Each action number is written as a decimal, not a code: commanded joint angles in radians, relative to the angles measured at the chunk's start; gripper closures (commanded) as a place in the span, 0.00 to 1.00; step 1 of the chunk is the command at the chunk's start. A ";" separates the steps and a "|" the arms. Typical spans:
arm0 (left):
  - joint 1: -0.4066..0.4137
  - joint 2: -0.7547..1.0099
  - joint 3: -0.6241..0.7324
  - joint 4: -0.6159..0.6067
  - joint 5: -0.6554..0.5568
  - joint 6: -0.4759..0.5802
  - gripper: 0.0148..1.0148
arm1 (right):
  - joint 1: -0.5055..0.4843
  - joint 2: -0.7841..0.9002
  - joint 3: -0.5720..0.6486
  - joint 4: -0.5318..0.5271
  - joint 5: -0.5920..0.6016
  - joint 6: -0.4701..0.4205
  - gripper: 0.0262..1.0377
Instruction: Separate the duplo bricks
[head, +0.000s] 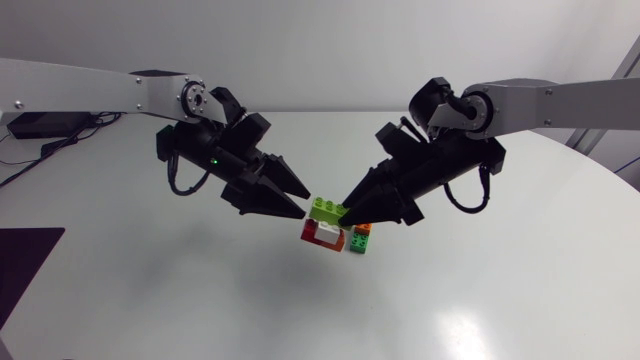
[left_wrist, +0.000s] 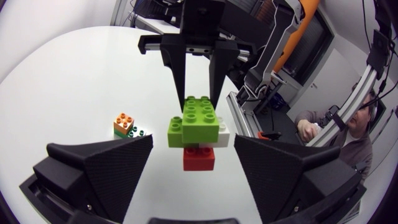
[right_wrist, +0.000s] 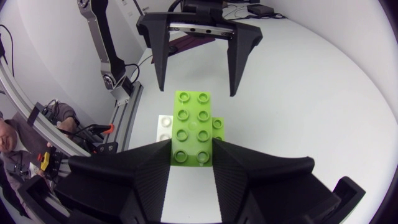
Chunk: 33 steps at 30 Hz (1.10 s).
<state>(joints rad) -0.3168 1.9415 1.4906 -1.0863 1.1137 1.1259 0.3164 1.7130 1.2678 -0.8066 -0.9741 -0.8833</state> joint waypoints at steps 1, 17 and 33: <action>0.015 0.016 0.013 -0.024 0.024 0.058 0.03 | -0.025 0.014 0.036 -0.019 -0.026 -0.016 0.84; -0.011 0.019 -0.004 -0.032 0.043 0.081 0.03 | -0.092 0.007 0.093 -0.042 -0.078 0.010 0.84; -0.030 0.068 0.071 -0.014 0.043 0.045 0.16 | -0.059 0.010 0.077 -0.040 -0.097 0.017 0.84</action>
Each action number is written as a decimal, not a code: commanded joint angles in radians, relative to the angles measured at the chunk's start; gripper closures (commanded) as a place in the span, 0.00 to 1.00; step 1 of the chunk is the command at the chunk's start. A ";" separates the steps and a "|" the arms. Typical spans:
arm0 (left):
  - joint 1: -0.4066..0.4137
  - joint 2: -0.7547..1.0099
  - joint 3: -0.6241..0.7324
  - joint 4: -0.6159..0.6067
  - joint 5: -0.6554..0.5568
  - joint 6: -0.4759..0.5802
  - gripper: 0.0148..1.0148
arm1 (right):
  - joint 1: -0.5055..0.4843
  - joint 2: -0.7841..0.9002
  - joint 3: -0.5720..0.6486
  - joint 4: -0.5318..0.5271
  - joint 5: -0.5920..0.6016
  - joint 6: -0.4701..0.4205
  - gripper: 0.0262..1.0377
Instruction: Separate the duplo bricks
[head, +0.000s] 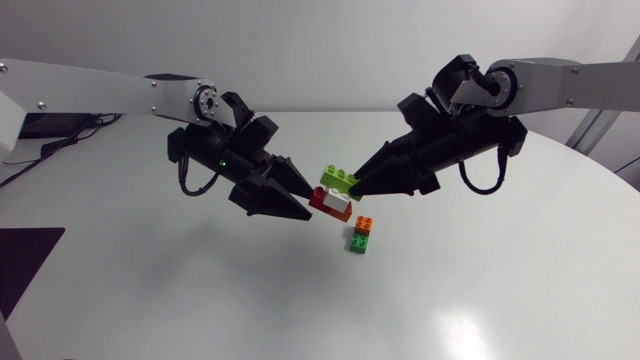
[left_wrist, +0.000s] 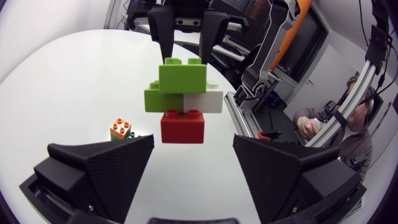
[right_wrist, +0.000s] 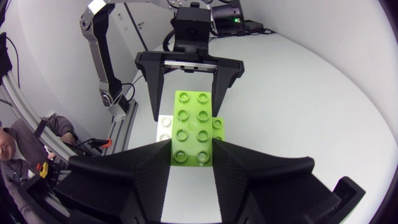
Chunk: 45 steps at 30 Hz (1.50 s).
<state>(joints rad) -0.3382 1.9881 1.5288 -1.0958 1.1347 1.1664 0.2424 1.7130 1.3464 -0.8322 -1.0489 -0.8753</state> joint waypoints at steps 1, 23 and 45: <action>-0.009 0.023 0.034 -0.004 0.022 0.004 0.16 | 0.020 0.011 -0.003 -0.015 -0.022 0.009 0.84; -0.012 0.055 0.048 0.001 0.022 0.004 0.76 | 0.038 0.033 -0.009 -0.004 -0.019 0.009 0.84; -0.050 -0.054 -0.139 0.188 -0.058 -0.022 0.79 | -0.022 0.109 0.099 -0.160 -0.111 -0.054 0.84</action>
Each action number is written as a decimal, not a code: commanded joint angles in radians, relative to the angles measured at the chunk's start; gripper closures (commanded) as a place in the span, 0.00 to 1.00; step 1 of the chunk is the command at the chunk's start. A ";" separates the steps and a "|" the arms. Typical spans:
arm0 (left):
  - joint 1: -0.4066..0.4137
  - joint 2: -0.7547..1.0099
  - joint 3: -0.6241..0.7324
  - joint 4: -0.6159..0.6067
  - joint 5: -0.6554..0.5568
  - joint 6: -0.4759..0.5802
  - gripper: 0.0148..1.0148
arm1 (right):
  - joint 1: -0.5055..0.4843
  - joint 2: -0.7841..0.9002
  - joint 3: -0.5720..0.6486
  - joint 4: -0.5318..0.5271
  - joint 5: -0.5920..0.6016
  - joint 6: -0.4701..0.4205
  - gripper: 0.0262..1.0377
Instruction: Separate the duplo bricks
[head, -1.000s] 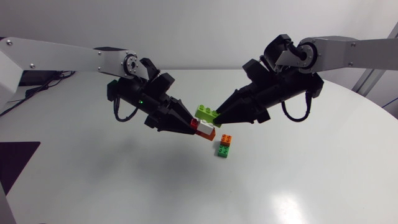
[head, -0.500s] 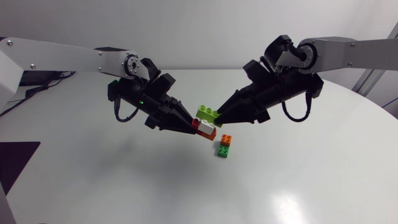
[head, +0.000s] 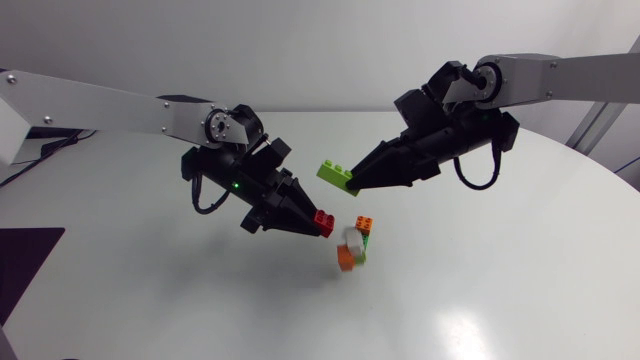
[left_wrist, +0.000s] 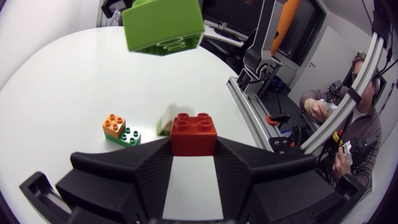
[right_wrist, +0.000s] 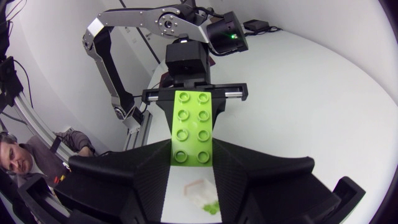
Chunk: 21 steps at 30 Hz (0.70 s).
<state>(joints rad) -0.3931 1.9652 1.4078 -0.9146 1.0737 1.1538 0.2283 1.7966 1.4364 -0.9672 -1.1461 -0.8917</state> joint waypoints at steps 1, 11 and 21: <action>0.010 -0.029 -0.018 0.006 0.003 -0.011 0.79 | -0.009 0.024 0.004 -0.022 -0.014 -0.039 0.84; 0.062 -0.006 -0.020 0.017 -0.004 -0.011 0.79 | -0.012 -0.003 -0.050 0.027 0.059 -0.049 0.84; 0.103 0.095 -0.021 0.069 -0.060 -0.048 0.78 | -0.033 -0.152 -0.283 0.390 0.368 0.117 0.84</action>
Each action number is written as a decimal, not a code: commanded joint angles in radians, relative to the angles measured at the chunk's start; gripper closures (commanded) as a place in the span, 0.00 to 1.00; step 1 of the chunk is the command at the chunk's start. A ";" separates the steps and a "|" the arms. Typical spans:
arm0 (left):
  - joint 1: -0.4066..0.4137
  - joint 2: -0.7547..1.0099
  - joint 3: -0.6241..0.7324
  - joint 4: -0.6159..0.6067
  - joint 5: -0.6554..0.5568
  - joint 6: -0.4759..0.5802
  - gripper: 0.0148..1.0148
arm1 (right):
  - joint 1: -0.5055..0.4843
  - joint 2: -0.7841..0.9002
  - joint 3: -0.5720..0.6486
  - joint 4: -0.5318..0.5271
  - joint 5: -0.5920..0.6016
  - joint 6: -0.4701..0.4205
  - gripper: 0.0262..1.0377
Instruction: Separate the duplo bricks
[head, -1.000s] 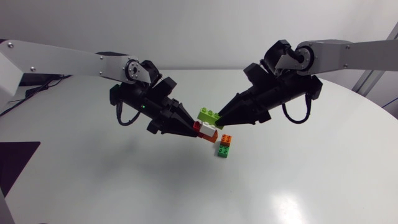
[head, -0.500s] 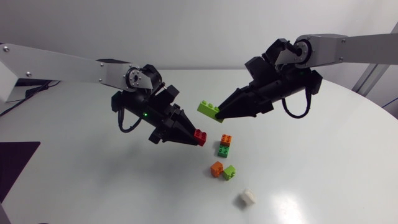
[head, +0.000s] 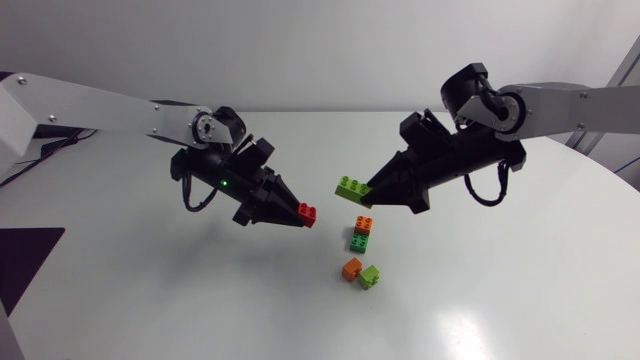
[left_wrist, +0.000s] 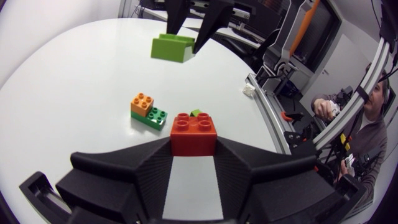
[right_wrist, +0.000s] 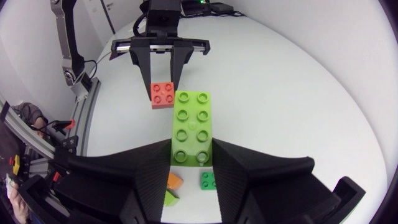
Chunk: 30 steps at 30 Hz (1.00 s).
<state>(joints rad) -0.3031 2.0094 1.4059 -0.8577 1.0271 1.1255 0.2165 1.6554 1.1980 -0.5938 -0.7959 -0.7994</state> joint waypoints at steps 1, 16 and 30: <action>0.019 0.066 -0.019 0.028 -0.021 -0.027 0.78 | -0.037 -0.011 -0.057 0.028 0.034 0.022 0.84; -0.011 0.112 -0.156 0.258 -0.096 -0.089 0.77 | -0.181 0.032 -0.247 0.221 0.268 0.009 0.84; -0.021 0.081 -0.191 0.304 -0.098 -0.107 0.77 | -0.146 0.187 -0.288 0.325 0.363 0.026 0.55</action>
<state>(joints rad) -0.3164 2.1075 1.2366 -0.5598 0.9298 1.0267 0.0601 1.8114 0.9375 -0.2726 -0.4431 -0.7921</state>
